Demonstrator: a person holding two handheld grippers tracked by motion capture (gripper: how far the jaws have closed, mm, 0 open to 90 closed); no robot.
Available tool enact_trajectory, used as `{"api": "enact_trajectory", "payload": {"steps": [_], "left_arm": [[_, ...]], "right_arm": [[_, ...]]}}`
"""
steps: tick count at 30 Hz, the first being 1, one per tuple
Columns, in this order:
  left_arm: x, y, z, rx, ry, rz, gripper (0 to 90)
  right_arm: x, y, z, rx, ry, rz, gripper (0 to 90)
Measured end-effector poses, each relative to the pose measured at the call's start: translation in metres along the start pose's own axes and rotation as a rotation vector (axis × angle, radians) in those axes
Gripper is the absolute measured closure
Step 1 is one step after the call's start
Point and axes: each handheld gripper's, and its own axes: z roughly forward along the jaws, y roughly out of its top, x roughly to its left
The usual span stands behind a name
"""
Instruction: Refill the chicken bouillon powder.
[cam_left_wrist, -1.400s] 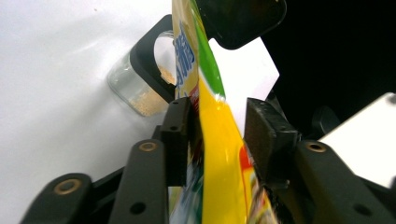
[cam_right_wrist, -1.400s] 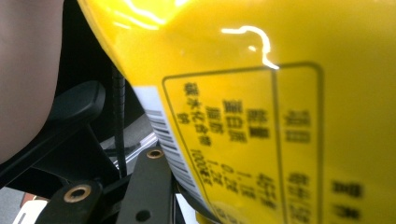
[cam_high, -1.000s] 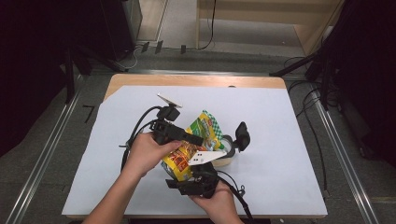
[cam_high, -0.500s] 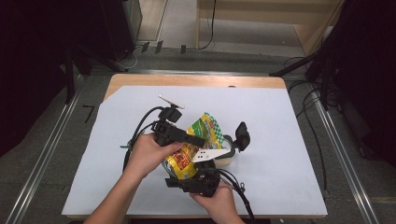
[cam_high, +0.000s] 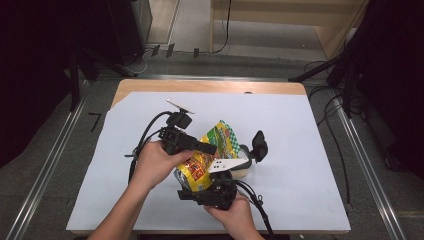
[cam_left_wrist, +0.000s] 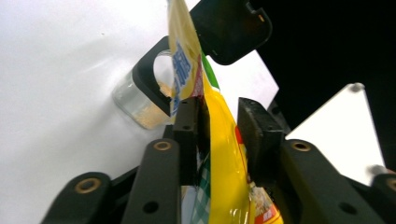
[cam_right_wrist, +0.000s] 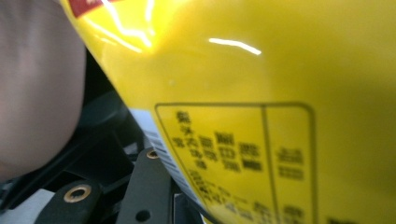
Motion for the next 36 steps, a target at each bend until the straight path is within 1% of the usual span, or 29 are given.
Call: {"api": "enact_trajectory", "payload": {"steps": [2, 3, 4, 7, 8, 10, 12, 14, 16, 17, 20, 22, 25, 27, 28, 30, 31, 33, 34, 36], "left_arm": [[-0.002, -0.001, 0.001, 0.004, 0.034, 0.014, 78.2], [-0.003, -0.001, 0.001, 0.005, 0.044, 0.019, 81.4], [-0.003, -0.001, 0.001, 0.003, 0.04, 0.021, 83.4], [-0.004, -0.001, 0.001, 0.003, 0.039, 0.026, 84.7], [-0.004, -0.001, 0.001, 0.004, 0.039, 0.025, 84.7], [-0.004, -0.001, 0.002, 0.007, 0.038, 0.026, 84.7], [-0.005, -0.001, 0.002, 0.005, 0.04, 0.028, 84.5], [-0.004, -0.001, 0.001, 0.004, 0.029, 0.026, 83.1], [-0.004, 0.0, 0.001, 0.0, 0.017, 0.029, 80.9], [-0.004, 0.0, 0.0, -0.001, 0.004, 0.023, 79.0], [-0.004, 0.0, -0.002, -0.01, -0.031, 0.028, 72.3], [-0.004, 0.0, -0.002, -0.011, -0.037, 0.029, 70.0], [-0.004, 0.0, -0.001, -0.004, -0.028, 0.03, 68.4], [-0.005, 0.0, 0.0, -0.008, -0.024, 0.029, 68.5], [-0.007, 0.0, 0.0, -0.01, -0.018, 0.03, 68.7], [-0.009, 0.0, 0.0, -0.014, -0.021, 0.024, 67.6], [-0.01, 0.0, 0.001, -0.016, -0.012, 0.022, 67.0], [-0.012, -0.001, 0.001, -0.012, 0.008, 0.033, 69.9], [-0.013, -0.001, 0.002, -0.009, 0.014, 0.034, 73.5], [-0.014, -0.001, 0.003, 0.0, 0.017, 0.048, 76.9]], "right_arm": [[0.001, 0.0, 0.001, 0.015, -0.023, -0.004, 67.7], [0.001, 0.0, 0.002, 0.023, -0.037, -0.012, 66.8], [0.001, 0.0, 0.002, 0.03, -0.046, -0.013, 66.2], [0.002, 0.0, 0.003, 0.039, -0.064, -0.019, 63.9], [0.002, 0.0, 0.004, 0.043, -0.065, -0.017, 64.6], [0.002, 0.0, 0.003, 0.047, -0.072, -0.015, 69.1], [0.001, -0.001, 0.003, 0.048, -0.075, -0.02, 69.7], [0.001, -0.001, 0.003, 0.039, -0.065, -0.014, 70.0], [0.001, 0.0, 0.002, 0.027, -0.046, -0.009, 70.3], [0.001, 0.0, 0.001, 0.025, -0.041, -0.011, 70.3], [0.001, 0.001, 0.0, 0.009, -0.015, -0.018, 70.3], [0.001, 0.002, -0.001, 0.003, 0.006, -0.013, 70.3], [-0.001, 0.001, -0.001, 0.0, 0.026, -0.003, 70.3], [-0.002, 0.0, -0.001, -0.009, 0.051, 0.011, 70.3], [-0.002, 0.0, -0.001, -0.011, 0.056, 0.008, 70.3], [-0.002, 0.0, -0.001, -0.019, 0.067, 0.003, 70.3], [-0.002, 0.0, -0.001, -0.019, 0.071, 0.007, 70.3], [-0.002, -0.001, -0.001, -0.023, 0.067, 0.002, 70.3], [-0.002, -0.001, 0.0, -0.021, 0.068, 0.004, 70.3], [-0.002, -0.004, 0.001, -0.017, 0.066, -0.001, 70.2]]}}
